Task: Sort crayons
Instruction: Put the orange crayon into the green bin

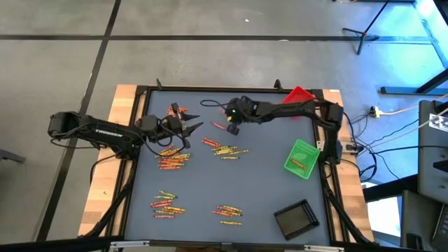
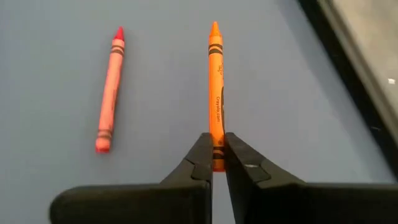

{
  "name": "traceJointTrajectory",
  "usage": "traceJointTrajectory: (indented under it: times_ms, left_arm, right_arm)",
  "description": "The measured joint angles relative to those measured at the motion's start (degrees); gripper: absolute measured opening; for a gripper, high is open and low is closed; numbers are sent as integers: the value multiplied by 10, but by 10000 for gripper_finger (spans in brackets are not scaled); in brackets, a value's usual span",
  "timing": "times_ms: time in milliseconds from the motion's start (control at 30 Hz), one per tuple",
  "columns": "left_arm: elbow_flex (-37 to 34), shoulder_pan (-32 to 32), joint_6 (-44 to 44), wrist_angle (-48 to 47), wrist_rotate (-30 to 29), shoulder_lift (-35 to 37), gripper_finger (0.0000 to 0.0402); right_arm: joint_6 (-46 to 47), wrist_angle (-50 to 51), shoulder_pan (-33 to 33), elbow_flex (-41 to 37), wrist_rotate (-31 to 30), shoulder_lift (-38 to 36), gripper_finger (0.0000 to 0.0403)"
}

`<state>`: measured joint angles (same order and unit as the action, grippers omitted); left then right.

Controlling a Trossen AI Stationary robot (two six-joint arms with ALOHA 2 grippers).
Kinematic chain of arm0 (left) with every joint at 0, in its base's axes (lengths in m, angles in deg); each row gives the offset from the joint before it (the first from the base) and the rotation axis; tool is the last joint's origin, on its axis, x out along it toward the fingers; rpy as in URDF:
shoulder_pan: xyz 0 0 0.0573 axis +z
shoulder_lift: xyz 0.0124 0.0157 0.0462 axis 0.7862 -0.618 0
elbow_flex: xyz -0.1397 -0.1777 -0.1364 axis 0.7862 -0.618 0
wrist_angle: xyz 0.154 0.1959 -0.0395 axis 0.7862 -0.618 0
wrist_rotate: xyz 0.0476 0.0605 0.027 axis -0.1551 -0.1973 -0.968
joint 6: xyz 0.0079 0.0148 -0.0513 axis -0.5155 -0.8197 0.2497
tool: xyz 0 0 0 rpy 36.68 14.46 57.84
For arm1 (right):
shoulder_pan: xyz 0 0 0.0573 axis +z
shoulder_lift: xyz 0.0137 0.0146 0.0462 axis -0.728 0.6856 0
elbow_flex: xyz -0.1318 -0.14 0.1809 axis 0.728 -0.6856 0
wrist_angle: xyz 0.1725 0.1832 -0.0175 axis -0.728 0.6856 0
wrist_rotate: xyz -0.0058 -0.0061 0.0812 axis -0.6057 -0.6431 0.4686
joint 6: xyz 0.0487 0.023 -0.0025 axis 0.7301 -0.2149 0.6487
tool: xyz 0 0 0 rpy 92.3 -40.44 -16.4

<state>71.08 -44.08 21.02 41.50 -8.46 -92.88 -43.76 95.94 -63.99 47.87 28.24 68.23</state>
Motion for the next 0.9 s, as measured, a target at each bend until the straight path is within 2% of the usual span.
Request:
traceJointTrajectory:
  times_ms: [233, 500, 733, 900]
  left_arm:
    - [0, 0, 0, -2, 0, 0, 127]
    - [0, 0, 0, -8, 0, 0, 127]
    - [0, 0, 1, -8, 0, 0, 127]
    - [0, 0, 1, -8, 0, 0, 127]
  right_arm:
    - [8, 112, 33, 0, -51, -75, 21]
    - [69, 273, 95, 0, -104, -165, 21]
    - [185, 439, 153, 0, -184, -233, 21]
    - [289, 538, 205, 0, -213, -277, 21]
